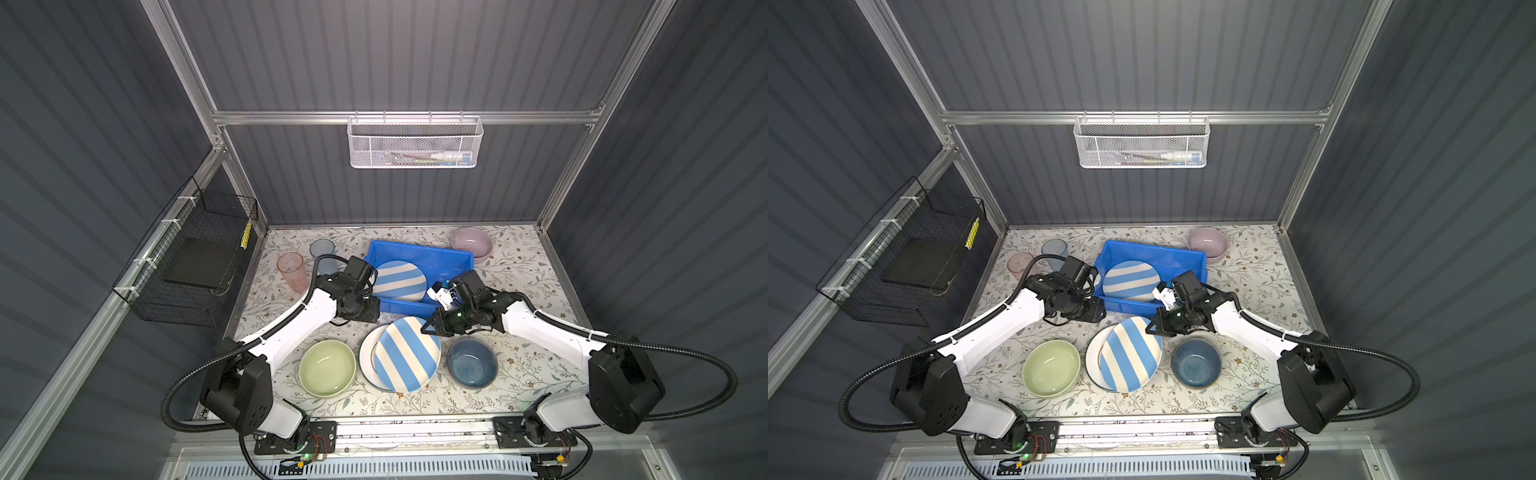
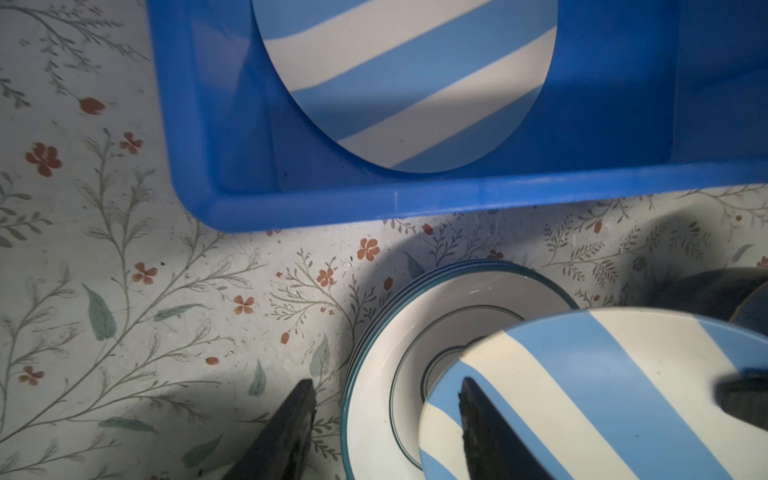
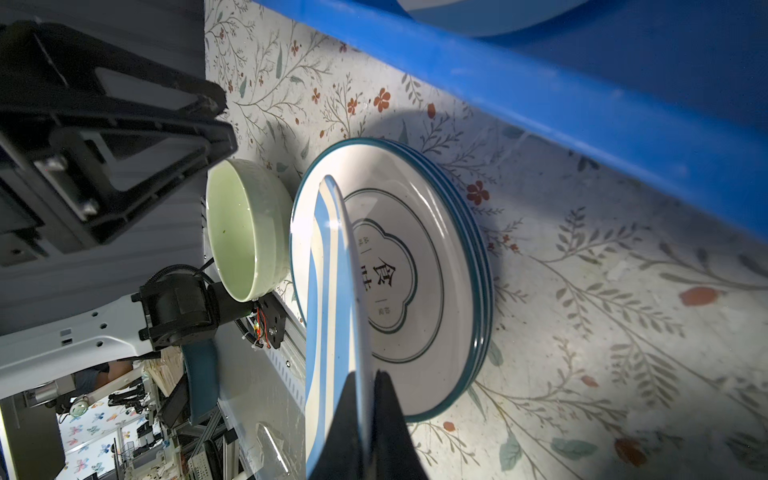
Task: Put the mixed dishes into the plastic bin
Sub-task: 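Lift the striped plate with the right gripper toward the bin while left releases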
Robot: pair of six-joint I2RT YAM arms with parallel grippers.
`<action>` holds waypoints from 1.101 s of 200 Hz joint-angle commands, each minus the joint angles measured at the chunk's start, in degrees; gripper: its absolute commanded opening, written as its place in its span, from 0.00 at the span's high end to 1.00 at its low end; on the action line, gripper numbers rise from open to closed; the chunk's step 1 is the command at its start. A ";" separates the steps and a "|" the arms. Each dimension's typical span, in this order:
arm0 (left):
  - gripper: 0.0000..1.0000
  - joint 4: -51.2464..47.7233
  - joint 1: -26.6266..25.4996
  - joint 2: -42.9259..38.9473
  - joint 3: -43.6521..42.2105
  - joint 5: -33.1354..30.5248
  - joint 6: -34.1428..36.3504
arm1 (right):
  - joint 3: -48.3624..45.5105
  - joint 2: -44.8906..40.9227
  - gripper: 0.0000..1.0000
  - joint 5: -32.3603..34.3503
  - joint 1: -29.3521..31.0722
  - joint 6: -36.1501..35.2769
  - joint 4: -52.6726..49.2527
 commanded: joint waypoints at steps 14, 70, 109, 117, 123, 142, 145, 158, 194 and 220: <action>0.43 -1.87 3.47 -0.57 3.70 1.04 2.68 | 5.08 -1.76 0.97 -2.58 -1.24 -1.53 -3.54; 0.39 -0.69 5.86 2.33 6.42 -0.86 4.79 | 12.23 -2.00 0.97 -0.73 -5.12 -0.45 -4.01; 0.39 0.83 5.97 4.48 7.53 -3.11 4.93 | 19.96 0.79 0.97 1.74 -8.57 -0.42 -5.88; 0.39 1.28 5.96 4.68 7.53 -3.47 5.08 | 21.40 1.44 0.97 2.42 -9.20 -0.62 -6.43; 0.39 1.63 5.95 4.83 7.53 -3.80 5.23 | 22.39 1.92 0.97 3.61 -9.60 -0.88 -6.92; 0.40 2.11 6.02 5.80 8.24 -5.04 5.79 | 25.77 3.83 0.96 8.15 -10.78 -1.49 -8.56; 0.41 2.18 6.02 6.05 8.35 -5.11 5.88 | 26.26 4.18 0.96 8.72 -10.96 -1.54 -8.55; 0.42 2.47 6.02 7.25 9.25 -5.29 6.18 | 27.82 5.60 0.96 10.64 -11.53 -1.31 -7.84; 0.48 2.86 6.03 11.53 11.59 -5.25 7.01 | 32.78 11.43 0.98 13.37 -13.08 -1.47 -5.40; 0.50 2.58 6.02 13.76 12.69 -5.60 7.61 | 36.90 16.44 0.99 13.10 -13.23 -2.10 -4.56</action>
